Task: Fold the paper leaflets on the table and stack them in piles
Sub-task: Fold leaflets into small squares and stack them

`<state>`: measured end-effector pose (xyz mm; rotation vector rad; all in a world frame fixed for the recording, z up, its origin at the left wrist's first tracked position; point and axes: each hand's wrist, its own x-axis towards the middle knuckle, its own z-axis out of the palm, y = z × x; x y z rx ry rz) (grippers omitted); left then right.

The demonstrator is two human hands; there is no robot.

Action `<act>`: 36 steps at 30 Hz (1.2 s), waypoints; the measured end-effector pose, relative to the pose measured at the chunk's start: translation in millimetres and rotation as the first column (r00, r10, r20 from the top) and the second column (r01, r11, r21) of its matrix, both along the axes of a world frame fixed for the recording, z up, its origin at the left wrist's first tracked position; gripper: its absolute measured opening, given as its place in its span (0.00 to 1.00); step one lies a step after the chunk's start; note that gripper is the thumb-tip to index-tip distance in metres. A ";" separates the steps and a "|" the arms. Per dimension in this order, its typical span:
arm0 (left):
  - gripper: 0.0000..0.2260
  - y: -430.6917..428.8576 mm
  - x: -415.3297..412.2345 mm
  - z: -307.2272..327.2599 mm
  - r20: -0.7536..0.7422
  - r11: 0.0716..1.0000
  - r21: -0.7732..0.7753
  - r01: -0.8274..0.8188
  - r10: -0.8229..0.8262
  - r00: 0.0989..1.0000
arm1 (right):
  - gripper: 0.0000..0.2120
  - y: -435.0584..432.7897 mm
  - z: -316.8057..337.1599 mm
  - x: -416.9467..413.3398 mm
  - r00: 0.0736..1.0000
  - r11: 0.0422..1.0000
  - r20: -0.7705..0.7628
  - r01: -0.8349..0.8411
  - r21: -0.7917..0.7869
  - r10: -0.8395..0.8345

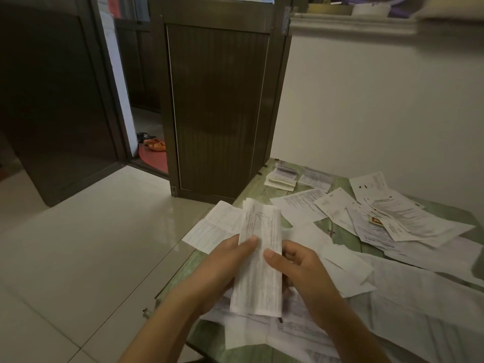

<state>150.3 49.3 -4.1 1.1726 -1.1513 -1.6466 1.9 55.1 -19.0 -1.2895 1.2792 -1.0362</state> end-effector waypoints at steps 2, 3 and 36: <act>0.06 -1.5 3.4 0.0 0.054 0.999 -0.020 0.034 -0.033 0.998 | 0.07 0.3 -0.2 -0.2 1.000 1.000 0.019 0.005 -0.004 -0.005; 0.06 -2.0 5.2 0.3 0.073 0.999 -0.029 0.045 -0.043 0.996 | 0.08 0.7 0.5 -0.5 0.999 1.000 0.030 0.010 -0.003 -0.010; 0.05 8.8 -3.5 6.2 0.141 0.892 -0.390 -0.228 0.302 0.943 | 0.12 5.7 8.4 -3.0 0.991 0.984 0.131 -0.001 -0.177 0.025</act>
